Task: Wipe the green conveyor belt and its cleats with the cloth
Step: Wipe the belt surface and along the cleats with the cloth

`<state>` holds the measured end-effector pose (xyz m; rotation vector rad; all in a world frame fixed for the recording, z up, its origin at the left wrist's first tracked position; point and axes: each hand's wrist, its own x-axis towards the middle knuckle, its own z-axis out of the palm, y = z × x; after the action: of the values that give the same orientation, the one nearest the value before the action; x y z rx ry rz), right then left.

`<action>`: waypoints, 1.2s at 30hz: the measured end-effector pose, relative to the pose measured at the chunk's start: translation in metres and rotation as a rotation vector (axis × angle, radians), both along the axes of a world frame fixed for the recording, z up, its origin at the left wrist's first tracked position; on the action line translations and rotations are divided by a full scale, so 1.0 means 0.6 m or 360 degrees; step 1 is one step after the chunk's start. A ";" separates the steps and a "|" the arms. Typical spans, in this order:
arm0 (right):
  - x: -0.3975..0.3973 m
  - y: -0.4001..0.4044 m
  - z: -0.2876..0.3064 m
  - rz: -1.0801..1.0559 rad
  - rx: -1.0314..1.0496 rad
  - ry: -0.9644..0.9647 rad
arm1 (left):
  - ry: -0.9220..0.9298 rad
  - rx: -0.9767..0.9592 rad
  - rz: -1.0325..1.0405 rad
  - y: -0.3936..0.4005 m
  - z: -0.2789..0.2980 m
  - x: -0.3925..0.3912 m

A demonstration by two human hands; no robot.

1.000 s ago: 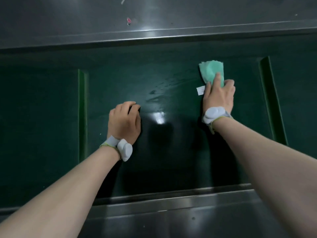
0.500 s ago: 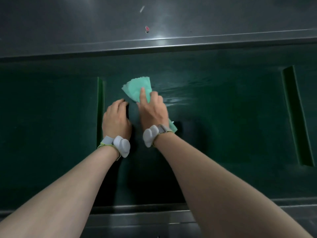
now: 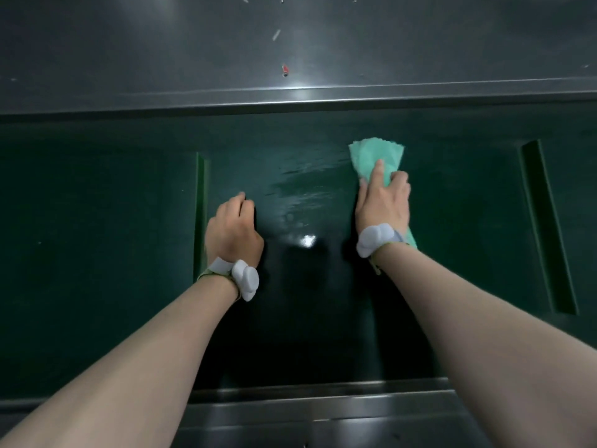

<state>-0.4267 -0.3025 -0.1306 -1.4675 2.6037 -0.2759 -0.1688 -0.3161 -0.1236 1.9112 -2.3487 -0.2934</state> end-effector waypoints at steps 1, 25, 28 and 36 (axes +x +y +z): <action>0.029 0.000 0.003 0.0062 0.0015 -0.0042 | 0.0010 0.0010 0.0007 0.001 -0.001 0.000; 0.087 0.189 0.048 0.0247 0.0057 -0.0362 | 0.0613 0.0678 0.0382 0.077 0.054 -0.160; 0.086 0.210 0.059 0.0213 0.0030 -0.0440 | 0.0737 0.0881 0.0567 0.095 0.050 -0.174; 0.069 0.203 0.078 0.0015 0.0062 -0.0531 | 0.1086 0.1056 0.0644 0.117 0.035 -0.184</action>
<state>-0.3855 -0.1807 -0.0838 -1.2934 2.3233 -0.4261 -0.2792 -0.2461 -0.1028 1.9905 -1.4719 -1.5342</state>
